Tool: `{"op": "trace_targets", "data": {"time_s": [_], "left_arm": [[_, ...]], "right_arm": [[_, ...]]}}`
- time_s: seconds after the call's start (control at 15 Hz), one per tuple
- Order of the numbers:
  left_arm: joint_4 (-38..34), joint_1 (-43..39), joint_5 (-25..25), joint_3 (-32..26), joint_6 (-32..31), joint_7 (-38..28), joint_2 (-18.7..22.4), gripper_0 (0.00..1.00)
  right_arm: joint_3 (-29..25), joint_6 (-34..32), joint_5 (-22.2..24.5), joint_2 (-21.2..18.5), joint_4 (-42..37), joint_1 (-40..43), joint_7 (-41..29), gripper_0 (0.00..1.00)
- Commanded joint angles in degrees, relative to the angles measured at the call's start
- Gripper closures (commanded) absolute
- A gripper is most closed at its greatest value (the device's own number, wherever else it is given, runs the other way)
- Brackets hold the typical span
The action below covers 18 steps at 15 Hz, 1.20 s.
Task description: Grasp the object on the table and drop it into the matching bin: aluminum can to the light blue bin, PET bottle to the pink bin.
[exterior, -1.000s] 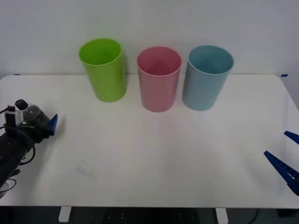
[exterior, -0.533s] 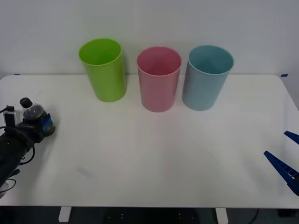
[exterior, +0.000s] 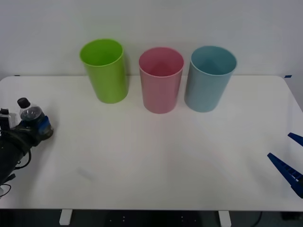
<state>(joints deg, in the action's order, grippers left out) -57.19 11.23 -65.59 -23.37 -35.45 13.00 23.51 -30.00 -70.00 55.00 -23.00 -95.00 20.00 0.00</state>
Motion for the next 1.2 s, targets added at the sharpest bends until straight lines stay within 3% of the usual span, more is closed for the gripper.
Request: {"op": "trace_targets", "data": {"time_s": [0.07, 0.87, 1.2], "left_arm": [[-0.38, -1.12, 2.04, 0.34, -2.96, -0.17, 1.80, 1.00], [-22.44, -11.93, 9.69, 3.24, -3.93, -5.53, 2.24, 1.00], [-32.81, -14.39, 9.95, 4.21, -3.93, -16.52, 2.24, 1.00]], "right_arm": [[0.00, 0.00, 0.00, 0.00, 0.00, 0.00, 0.00, 0.00], [0.00, 0.00, 0.00, 0.00, 0.00, 0.00, 0.00, 0.00], [0.00, 0.00, 0.00, 0.00, 0.00, 0.00, 0.00, 0.00]]}}
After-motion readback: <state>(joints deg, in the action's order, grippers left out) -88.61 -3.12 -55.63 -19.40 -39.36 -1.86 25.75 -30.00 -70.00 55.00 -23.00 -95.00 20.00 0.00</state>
